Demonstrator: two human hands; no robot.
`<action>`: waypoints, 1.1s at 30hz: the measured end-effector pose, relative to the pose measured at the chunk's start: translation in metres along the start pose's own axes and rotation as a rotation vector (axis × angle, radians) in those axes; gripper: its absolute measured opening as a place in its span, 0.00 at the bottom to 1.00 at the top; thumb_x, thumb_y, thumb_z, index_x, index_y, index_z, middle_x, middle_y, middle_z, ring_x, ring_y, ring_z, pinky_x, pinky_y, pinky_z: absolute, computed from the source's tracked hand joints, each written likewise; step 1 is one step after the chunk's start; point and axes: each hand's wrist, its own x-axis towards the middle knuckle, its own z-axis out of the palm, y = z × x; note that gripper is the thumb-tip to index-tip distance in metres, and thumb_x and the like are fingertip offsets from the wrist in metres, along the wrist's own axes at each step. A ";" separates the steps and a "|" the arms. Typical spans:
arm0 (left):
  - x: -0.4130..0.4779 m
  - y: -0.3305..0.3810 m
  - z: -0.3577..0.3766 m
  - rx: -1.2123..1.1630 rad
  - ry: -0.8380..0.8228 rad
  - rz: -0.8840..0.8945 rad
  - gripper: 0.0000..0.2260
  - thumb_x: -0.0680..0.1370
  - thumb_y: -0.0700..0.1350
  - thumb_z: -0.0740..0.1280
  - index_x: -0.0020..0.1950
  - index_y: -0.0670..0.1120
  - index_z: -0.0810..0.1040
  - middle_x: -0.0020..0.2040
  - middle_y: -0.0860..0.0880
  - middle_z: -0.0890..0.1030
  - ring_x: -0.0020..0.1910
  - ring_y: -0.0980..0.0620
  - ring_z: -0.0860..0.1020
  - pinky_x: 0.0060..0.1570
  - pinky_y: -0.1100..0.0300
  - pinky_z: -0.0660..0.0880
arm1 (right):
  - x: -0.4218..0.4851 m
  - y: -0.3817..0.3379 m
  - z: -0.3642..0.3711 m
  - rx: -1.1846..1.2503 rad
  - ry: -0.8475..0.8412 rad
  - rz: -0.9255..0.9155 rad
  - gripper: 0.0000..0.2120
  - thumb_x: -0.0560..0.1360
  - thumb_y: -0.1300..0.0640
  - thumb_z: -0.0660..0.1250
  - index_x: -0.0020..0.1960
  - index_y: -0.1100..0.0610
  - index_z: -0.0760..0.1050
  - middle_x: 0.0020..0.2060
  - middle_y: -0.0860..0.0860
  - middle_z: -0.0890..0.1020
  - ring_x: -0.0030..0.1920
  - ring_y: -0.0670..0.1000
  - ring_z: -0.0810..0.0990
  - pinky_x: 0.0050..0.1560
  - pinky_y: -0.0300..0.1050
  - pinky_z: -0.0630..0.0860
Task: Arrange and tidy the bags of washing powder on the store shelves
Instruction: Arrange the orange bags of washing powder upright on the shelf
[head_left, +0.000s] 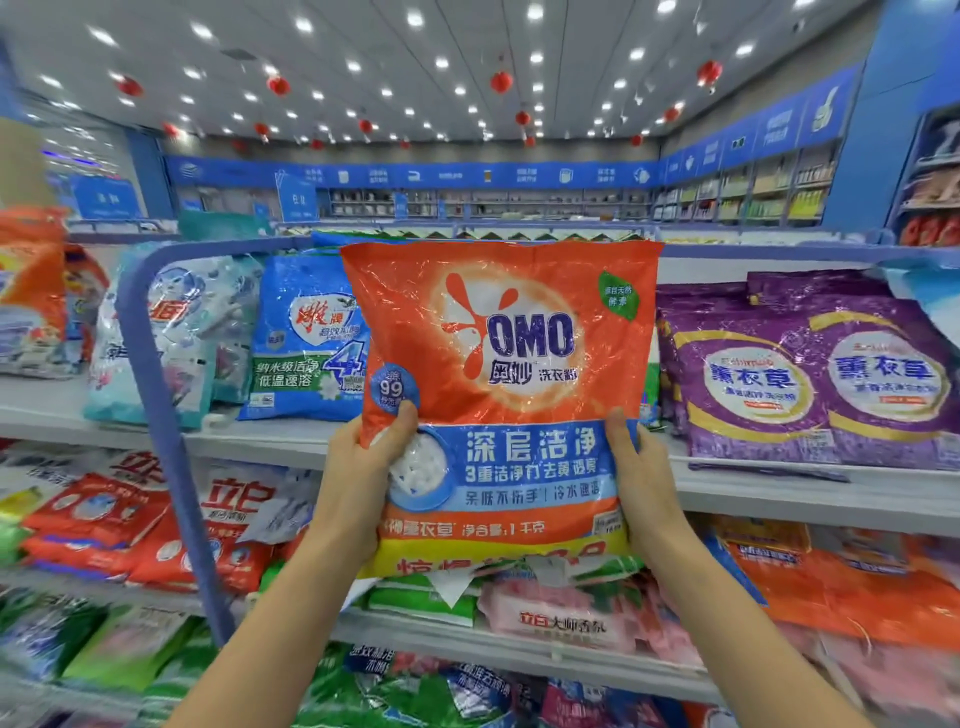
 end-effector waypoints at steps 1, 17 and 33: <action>-0.001 0.000 -0.004 0.005 0.023 -0.005 0.20 0.61 0.60 0.70 0.42 0.46 0.81 0.41 0.41 0.85 0.41 0.41 0.83 0.44 0.47 0.80 | 0.000 0.002 0.003 0.009 -0.006 -0.007 0.19 0.71 0.41 0.59 0.38 0.57 0.71 0.31 0.52 0.82 0.31 0.51 0.81 0.33 0.44 0.78; -0.041 0.044 -0.245 0.115 0.440 -0.106 0.22 0.69 0.66 0.55 0.34 0.55 0.84 0.35 0.53 0.85 0.36 0.55 0.84 0.36 0.61 0.80 | -0.042 0.043 0.251 0.164 -0.350 0.029 0.15 0.69 0.41 0.61 0.40 0.53 0.76 0.33 0.50 0.85 0.33 0.51 0.83 0.31 0.45 0.80; -0.045 0.140 -0.612 0.185 0.728 -0.077 0.24 0.59 0.71 0.62 0.40 0.57 0.86 0.44 0.48 0.86 0.42 0.49 0.85 0.36 0.58 0.80 | -0.122 0.079 0.657 0.226 -0.565 0.125 0.18 0.71 0.42 0.61 0.38 0.58 0.72 0.28 0.52 0.83 0.27 0.50 0.81 0.26 0.41 0.77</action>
